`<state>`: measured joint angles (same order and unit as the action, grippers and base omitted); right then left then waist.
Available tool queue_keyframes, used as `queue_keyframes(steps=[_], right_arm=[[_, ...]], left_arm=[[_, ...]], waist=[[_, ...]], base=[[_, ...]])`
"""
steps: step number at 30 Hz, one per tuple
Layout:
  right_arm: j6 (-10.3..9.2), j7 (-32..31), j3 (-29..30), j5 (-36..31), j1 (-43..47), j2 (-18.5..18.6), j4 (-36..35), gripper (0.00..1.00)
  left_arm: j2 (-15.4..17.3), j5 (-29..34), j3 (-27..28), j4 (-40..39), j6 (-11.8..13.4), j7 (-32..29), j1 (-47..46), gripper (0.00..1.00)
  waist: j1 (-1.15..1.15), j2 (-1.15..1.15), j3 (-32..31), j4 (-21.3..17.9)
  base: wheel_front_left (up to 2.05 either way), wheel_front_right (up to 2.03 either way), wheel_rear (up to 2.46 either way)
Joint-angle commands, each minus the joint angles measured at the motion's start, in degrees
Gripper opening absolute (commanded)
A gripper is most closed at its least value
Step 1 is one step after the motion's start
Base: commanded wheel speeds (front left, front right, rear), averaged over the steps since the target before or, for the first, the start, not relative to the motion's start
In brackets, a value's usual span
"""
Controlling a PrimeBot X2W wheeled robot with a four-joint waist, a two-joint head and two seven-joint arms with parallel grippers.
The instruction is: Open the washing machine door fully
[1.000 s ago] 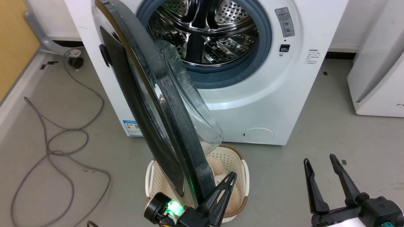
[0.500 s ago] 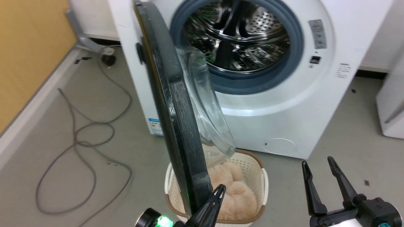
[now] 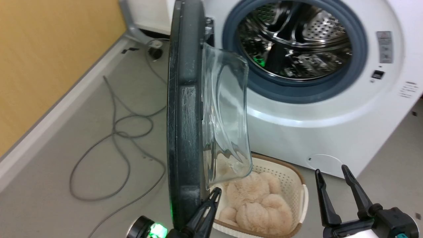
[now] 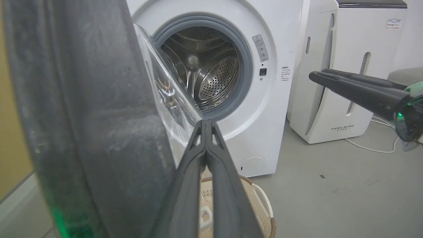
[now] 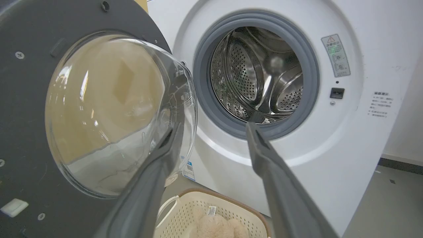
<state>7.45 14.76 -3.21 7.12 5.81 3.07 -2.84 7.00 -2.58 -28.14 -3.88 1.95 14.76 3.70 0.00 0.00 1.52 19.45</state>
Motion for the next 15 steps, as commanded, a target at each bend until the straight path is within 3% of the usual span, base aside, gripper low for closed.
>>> queue_keyframes(steps=[1,15], right_arm=[[0.03,0.2,-0.1,0.1,0.1,-0.2,0.1,1.0],[0.03,0.2,0.0,-0.3,-1.2,-0.2,0.2,1.0]], left_arm=[[0.6,0.2,0.8,-0.2,0.7,0.2,0.9,0.0],[4.0,-1.6,10.3,-1.2,5.5,0.2,2.1,0.0]], waist=[[0.0,0.0,0.4,1.4],[0.0,0.0,2.7,4.7]], base=[[0.0,0.0,0.0],[0.0,0.0,0.0]])
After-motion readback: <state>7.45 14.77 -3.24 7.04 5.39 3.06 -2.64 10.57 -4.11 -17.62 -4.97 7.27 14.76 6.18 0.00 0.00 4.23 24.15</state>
